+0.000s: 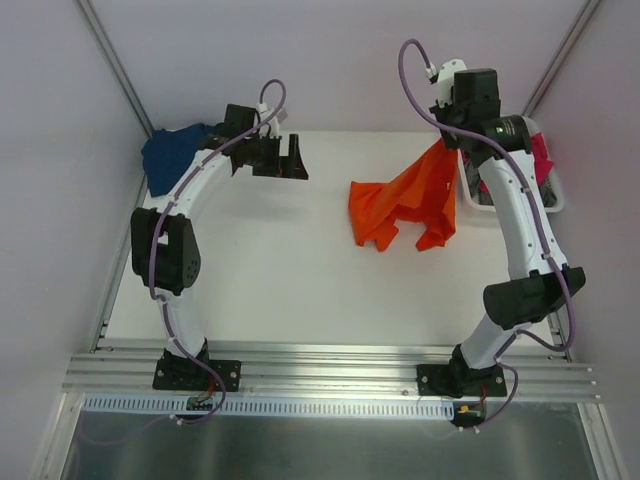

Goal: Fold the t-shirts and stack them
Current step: Flatten the tshirt out

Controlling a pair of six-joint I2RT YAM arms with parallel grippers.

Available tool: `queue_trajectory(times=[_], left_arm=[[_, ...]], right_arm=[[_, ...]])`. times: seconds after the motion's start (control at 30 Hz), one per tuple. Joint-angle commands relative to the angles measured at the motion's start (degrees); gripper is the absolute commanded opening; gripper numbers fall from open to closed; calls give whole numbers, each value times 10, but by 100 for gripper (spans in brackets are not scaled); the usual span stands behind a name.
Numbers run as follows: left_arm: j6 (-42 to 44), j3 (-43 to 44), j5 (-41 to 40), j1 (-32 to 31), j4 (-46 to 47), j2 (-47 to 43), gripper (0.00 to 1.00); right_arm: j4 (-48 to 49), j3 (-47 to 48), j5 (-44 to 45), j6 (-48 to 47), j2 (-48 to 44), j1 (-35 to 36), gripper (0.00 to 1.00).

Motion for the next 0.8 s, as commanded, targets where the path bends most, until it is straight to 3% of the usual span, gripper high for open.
queue_trajectory(times=[0.0, 0.27, 0.43, 0.53, 0.77], left_arm=[[18, 63, 28, -41, -6, 26, 99], [16, 79, 44, -111, -11, 60, 99], [-2, 60, 1, -106, -7, 20, 99], [10, 64, -42, -71, -7, -18, 99], [-7, 40, -93, 58, 1, -94, 99]], right_arm=[[3, -15, 26, 6, -33, -19, 1], [12, 32, 3, 14, -77, -39, 1], [8, 79, -76, 49, -83, -39, 1], [-3, 105, -141, 83, -75, -26, 1], [28, 168, -222, 99, -46, 84, 0]])
